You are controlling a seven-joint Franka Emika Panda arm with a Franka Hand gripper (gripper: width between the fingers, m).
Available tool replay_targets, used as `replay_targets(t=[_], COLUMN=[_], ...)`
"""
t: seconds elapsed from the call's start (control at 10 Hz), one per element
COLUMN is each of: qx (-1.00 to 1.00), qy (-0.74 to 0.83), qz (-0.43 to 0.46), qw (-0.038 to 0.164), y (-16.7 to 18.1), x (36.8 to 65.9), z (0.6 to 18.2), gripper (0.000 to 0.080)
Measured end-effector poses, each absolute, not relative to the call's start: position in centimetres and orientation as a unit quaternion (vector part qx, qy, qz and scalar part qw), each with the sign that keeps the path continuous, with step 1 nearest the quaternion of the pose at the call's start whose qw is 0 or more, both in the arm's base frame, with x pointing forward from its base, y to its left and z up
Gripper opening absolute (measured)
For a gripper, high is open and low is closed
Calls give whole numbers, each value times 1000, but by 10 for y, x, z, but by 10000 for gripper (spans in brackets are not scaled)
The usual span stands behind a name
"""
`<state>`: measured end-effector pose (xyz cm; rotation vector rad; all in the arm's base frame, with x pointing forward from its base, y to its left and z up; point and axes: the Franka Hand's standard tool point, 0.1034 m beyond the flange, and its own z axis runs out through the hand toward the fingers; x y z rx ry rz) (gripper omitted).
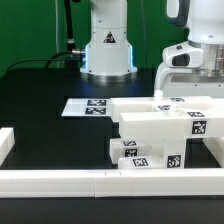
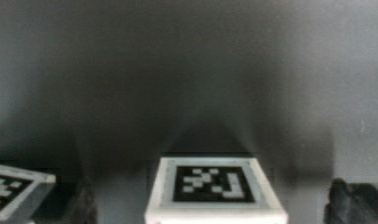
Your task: Assemble chair
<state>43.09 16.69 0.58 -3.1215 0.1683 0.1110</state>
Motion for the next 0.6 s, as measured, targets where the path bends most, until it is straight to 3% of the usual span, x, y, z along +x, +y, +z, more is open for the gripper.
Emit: replay_targets(t=[0.1,0.2,0.4,0.6], qx=[-998,-998,-998,-998], qy=[54,54,54,54], qz=[36,36,35,35], qw=[7,7,7,7], y=[167,167,166,166], x=[431,431,431,431], z=[6,6,6,6], gripper=[525,525,277,278])
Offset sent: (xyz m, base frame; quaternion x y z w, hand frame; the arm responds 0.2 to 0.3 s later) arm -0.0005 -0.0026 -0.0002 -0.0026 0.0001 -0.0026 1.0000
